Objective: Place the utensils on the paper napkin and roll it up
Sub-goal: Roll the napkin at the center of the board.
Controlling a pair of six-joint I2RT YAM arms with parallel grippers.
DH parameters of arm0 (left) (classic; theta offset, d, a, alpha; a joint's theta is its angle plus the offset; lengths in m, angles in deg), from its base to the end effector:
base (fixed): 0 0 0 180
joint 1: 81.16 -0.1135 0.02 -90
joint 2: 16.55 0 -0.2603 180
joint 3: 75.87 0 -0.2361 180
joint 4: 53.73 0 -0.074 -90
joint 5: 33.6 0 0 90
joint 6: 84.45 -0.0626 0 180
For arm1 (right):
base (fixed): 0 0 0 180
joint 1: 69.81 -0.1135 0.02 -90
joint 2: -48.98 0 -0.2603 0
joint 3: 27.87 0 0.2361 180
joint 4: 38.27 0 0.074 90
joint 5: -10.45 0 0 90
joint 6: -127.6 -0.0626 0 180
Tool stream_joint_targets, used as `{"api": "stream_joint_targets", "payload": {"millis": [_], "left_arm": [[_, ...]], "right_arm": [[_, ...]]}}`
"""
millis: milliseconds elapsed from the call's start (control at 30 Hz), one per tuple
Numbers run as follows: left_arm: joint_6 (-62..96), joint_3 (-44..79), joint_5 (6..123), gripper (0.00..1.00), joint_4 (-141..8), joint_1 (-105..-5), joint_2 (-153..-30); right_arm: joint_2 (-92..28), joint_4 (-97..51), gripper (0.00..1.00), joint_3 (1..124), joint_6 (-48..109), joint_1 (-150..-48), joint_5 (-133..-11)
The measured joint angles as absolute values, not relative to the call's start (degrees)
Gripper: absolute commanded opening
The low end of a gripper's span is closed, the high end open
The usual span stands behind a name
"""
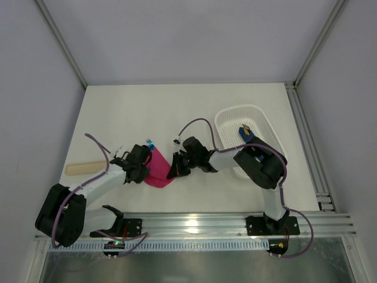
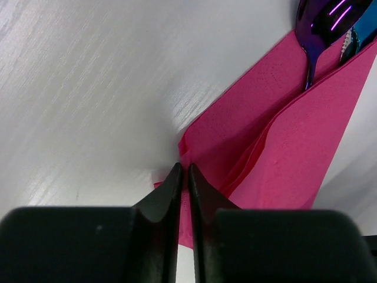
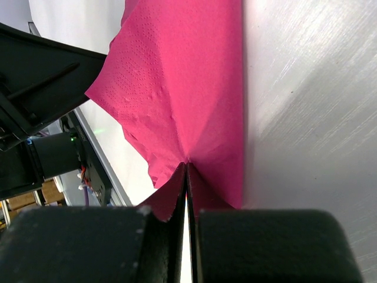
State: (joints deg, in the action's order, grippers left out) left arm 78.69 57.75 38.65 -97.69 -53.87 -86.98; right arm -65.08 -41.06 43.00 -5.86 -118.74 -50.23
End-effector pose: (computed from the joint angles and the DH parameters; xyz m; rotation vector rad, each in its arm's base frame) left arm 0.1851 -0.0740 0.1386 -1.1099 2.4172 -0.1313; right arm 0.2372 0.3188 0.1063 -0.4335 2.5558 1.3242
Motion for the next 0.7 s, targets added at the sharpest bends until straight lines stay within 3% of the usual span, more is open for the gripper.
{"api": "stream_joint_targets", "payload": {"millis": [167, 700], "left_arm": [[78.41, 58.05, 39.19, 0.0, -97.67, -53.85, -86.43], [65.38, 53.66, 41.77, 0.0, -98.37, -53.85, -84.9]], "right_arm": [[-65.4, -41.06, 0.04, 43.24, -5.88, -118.74, -49.81], [-66.19, -40.43, 0.04, 44.35, -5.64, -118.59, -49.03]]}}
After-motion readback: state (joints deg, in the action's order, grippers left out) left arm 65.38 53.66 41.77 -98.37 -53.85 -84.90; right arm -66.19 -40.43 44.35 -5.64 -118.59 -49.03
